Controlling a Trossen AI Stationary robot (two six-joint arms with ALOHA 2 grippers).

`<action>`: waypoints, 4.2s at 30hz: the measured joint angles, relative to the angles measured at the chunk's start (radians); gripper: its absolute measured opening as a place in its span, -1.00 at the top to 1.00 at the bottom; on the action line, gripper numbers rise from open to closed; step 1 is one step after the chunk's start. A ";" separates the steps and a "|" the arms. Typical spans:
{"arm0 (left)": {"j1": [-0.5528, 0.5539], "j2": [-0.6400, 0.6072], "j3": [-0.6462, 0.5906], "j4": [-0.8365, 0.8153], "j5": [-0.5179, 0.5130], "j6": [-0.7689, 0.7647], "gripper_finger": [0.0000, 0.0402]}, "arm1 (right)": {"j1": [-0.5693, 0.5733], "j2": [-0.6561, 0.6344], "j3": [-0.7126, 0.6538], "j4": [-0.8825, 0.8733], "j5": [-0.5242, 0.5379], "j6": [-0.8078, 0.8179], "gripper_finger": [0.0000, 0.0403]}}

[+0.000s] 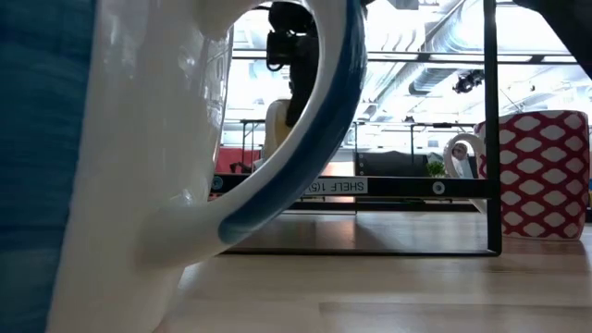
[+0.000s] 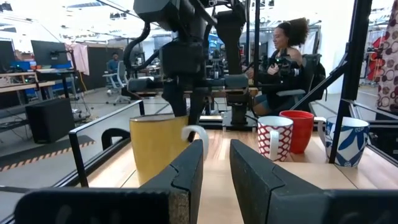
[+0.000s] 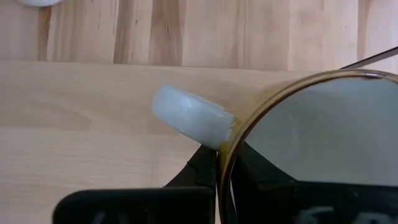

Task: Place coffee mugs
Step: Put the yellow mug on the shelf, then put the white and gray patterned mug on the shelf

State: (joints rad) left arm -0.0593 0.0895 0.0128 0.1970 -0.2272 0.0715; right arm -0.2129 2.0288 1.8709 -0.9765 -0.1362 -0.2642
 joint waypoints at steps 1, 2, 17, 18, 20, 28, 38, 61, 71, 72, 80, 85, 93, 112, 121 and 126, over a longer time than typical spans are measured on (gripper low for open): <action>0.000 0.000 0.000 0.000 0.000 0.000 0.65 | 0.001 0.003 0.000 0.004 0.000 0.009 1.00; 0.000 0.000 0.000 0.000 0.000 0.000 0.65 | 0.002 0.004 0.000 0.012 0.002 0.025 1.00; 0.000 0.000 0.000 0.000 0.000 -0.001 0.65 | 0.004 0.024 0.000 0.091 0.027 0.065 1.00; 0.000 0.000 0.000 -0.001 0.000 -0.001 0.65 | 0.004 0.024 0.000 0.089 0.027 0.065 1.00; 0.000 0.000 0.000 -0.003 0.000 -0.001 0.65 | 0.004 0.024 0.000 0.092 0.028 0.075 1.00; 0.000 0.000 0.000 -0.019 0.000 -0.008 0.65 | 0.001 0.024 0.001 0.068 0.019 0.081 1.00; 0.000 0.000 0.000 -0.018 0.000 -0.016 0.65 | 0.001 0.023 0.001 0.069 0.019 0.081 0.91; 0.000 0.000 0.000 -0.021 0.000 -0.016 0.65 | -0.003 0.025 -0.001 0.094 0.036 0.073 0.67; 0.000 0.000 0.000 -0.021 0.000 -0.016 0.65 | -0.003 0.026 -0.002 0.163 0.076 0.073 0.44; 0.000 0.000 0.000 -0.021 0.000 -0.016 0.65 | -0.003 0.026 -0.002 0.172 0.076 0.073 0.44; 0.000 0.000 0.000 -0.022 0.000 -0.017 0.65 | -0.002 0.026 -0.002 0.192 0.115 0.055 0.44; 0.000 0.000 0.000 -0.022 0.000 -0.019 0.65 | -0.004 0.026 -0.002 0.191 0.132 0.048 0.44; 0.000 0.000 0.000 -0.023 0.005 -0.024 0.65 | -0.003 0.026 0.019 0.189 0.150 0.044 0.44; 0.000 -0.001 0.000 -0.033 0.053 -0.035 0.65 | 0.069 0.009 0.461 -0.602 0.161 0.109 0.44; 0.000 -0.004 0.027 -0.016 0.053 -0.026 0.65 | 0.137 -0.367 0.146 -0.564 0.199 0.246 0.44; 0.000 -0.003 0.062 -0.019 0.066 -0.029 0.65 | 0.200 -0.669 -0.249 -0.362 0.279 0.356 0.44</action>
State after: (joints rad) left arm -0.0593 0.0860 0.0749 0.1782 -0.1607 0.0426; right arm -0.0131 1.3594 1.6220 -1.3386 0.1427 0.0915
